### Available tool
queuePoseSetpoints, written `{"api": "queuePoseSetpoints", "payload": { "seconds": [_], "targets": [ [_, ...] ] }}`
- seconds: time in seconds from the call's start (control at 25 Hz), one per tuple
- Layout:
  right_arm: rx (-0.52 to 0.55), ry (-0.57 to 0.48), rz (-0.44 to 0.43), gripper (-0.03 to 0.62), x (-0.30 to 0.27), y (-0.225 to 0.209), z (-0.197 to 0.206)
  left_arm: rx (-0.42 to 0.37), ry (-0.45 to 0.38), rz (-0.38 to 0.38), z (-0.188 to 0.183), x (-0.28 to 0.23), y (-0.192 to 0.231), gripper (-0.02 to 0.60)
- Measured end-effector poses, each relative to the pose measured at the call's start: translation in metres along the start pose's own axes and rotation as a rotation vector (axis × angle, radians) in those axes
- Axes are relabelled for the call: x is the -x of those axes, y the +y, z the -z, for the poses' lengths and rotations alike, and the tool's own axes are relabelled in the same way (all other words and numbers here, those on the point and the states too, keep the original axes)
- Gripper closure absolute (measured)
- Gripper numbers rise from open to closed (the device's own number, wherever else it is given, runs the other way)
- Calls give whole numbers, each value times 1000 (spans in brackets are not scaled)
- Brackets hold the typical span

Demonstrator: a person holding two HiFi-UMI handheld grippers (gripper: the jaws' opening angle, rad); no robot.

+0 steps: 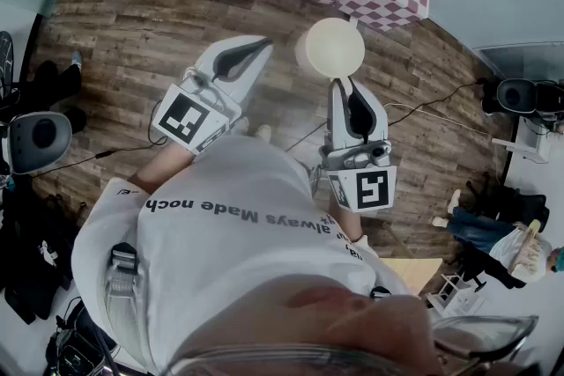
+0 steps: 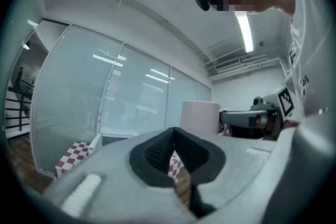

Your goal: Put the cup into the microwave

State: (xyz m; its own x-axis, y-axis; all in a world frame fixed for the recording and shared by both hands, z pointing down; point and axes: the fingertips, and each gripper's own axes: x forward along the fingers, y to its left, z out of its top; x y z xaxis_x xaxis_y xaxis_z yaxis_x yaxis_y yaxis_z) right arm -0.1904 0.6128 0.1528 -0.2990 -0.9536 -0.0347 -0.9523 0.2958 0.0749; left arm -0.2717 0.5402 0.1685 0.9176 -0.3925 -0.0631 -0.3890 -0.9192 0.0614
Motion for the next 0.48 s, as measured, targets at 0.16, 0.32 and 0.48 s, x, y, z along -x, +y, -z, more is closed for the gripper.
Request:
{"api": "queuePoseSetpoints", "payload": {
  "seconds": [0.16,0.32,0.48],
  "targets": [
    [-11,-10,5,554,-7,4,-1,3,2,4,1,3,7,578],
    [-7,-11,18,554,-16,10,-1,7,-1,11,1,6,17,578],
    [-4,-15,32,554,-26,14,2,5,1,32,5,7,24,578]
  ]
}}
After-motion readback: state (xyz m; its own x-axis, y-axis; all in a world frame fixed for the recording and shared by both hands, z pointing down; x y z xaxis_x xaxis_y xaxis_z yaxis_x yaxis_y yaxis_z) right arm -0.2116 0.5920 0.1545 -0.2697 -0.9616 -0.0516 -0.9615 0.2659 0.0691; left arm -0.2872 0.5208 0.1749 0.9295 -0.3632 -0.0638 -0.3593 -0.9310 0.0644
